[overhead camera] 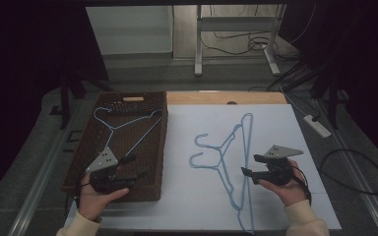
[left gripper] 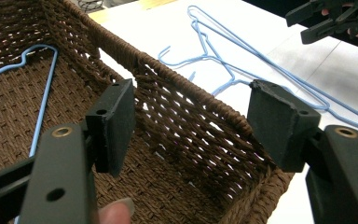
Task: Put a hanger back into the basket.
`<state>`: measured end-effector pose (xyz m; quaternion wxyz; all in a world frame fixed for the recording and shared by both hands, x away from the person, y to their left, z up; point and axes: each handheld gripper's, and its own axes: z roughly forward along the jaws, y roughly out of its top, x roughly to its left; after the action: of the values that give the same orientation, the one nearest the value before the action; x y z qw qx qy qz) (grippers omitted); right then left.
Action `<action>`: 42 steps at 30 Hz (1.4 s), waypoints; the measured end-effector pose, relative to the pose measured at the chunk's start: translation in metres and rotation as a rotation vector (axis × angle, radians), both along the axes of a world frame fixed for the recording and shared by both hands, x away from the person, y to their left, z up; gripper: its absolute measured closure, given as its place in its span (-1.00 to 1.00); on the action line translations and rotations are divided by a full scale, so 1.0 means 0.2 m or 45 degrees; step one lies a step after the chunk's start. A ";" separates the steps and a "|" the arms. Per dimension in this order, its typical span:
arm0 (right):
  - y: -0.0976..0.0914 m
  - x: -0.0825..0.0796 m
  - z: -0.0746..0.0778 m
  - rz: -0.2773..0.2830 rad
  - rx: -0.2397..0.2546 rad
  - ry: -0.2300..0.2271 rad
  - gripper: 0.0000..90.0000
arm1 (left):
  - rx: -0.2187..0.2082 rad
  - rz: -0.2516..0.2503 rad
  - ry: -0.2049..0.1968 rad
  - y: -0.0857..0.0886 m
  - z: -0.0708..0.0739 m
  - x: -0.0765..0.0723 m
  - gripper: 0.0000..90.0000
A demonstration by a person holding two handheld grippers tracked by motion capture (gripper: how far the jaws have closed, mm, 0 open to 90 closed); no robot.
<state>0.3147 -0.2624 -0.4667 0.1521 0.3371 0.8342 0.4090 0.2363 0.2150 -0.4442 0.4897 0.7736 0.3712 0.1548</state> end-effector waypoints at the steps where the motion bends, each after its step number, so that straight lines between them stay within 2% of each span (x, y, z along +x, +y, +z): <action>1: 0.01 0.01 0.00 0.011 -0.016 0.003 -0.32 | -0.001 0.000 0.001 0.00 0.00 0.00 -0.26; 7: 0.06 0.07 0.01 0.051 -0.073 0.016 -0.31 | 0.003 -0.003 0.005 -0.01 0.00 0.00 -0.26; 14: 0.12 0.18 0.03 0.087 -0.121 0.083 -0.28 | 0.005 -0.001 0.010 -0.01 -0.01 0.00 -0.26; 21: 0.22 0.30 0.02 0.146 -0.201 0.130 -0.29 | 0.010 -0.004 0.009 -0.02 -0.01 0.00 -0.26; 28: 0.29 0.40 0.01 0.162 -0.242 0.129 -0.27 | 0.010 -0.009 0.012 -0.02 -0.01 0.00 -0.26; 35: 0.36 0.47 -0.02 0.181 -0.277 0.155 -0.24 | 0.011 -0.009 0.010 -0.02 -0.01 0.00 -0.26; 42: 0.45 0.54 -0.05 0.240 -0.322 0.178 -0.16 | 0.013 -0.012 0.006 -0.02 -0.01 0.00 -0.26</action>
<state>0.4226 -0.1718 -0.4764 0.0958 0.2632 0.9155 0.2887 0.2364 0.2119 -0.4459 0.4856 0.7781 0.3680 0.1527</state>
